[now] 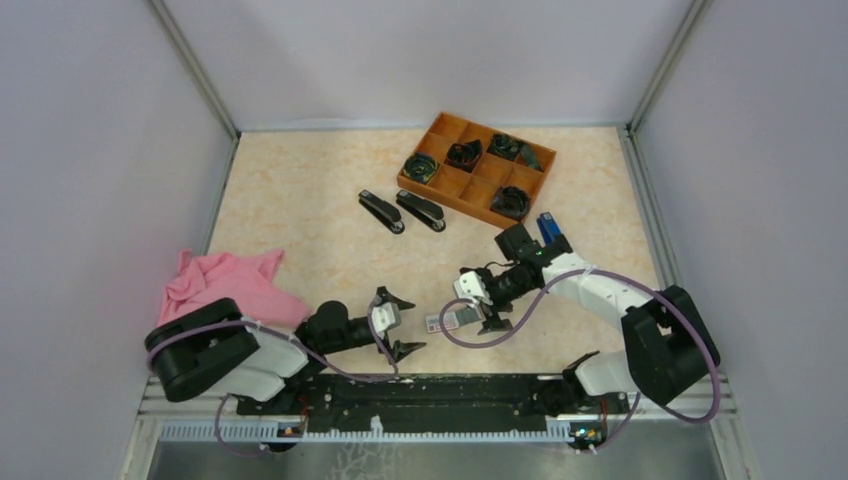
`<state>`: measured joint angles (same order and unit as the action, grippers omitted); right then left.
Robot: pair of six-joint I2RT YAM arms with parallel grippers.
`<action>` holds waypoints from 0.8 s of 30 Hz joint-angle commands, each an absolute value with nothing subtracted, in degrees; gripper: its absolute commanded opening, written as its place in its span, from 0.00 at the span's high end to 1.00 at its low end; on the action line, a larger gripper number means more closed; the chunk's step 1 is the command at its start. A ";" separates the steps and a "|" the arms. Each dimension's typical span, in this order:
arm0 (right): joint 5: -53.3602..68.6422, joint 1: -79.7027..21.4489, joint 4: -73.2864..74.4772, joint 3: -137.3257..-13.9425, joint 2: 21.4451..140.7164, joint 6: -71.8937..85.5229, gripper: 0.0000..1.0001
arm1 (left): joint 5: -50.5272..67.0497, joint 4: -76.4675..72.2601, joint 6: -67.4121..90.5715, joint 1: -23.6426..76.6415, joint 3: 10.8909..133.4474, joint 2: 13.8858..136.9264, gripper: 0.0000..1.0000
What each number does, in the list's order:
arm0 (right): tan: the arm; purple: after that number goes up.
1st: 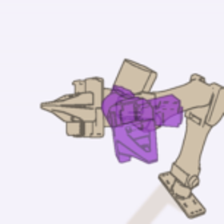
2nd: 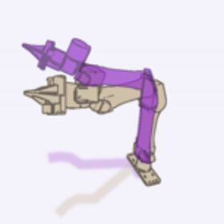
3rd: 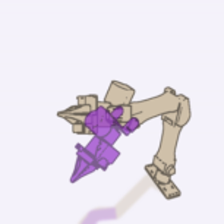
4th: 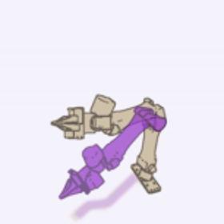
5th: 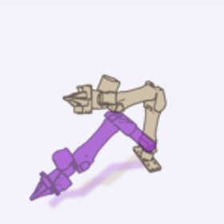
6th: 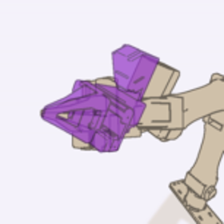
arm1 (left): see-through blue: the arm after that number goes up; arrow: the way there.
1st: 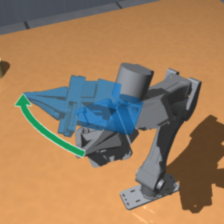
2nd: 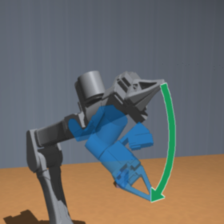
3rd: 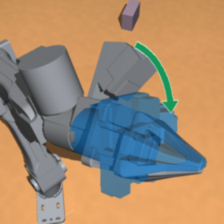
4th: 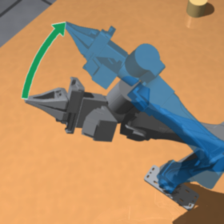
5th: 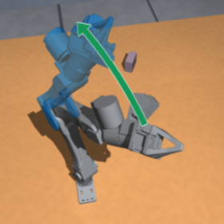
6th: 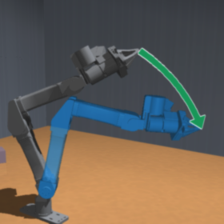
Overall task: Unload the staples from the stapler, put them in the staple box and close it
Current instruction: Close the staple box at the center of the board.
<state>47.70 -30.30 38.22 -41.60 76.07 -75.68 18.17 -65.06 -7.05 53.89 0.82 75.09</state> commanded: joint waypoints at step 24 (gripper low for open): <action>37.29 -34.80 26.97 -41.31 82.35 -65.65 0.21 | 19.12 -83.26 -14.37 56.25 8.40 103.47 0.35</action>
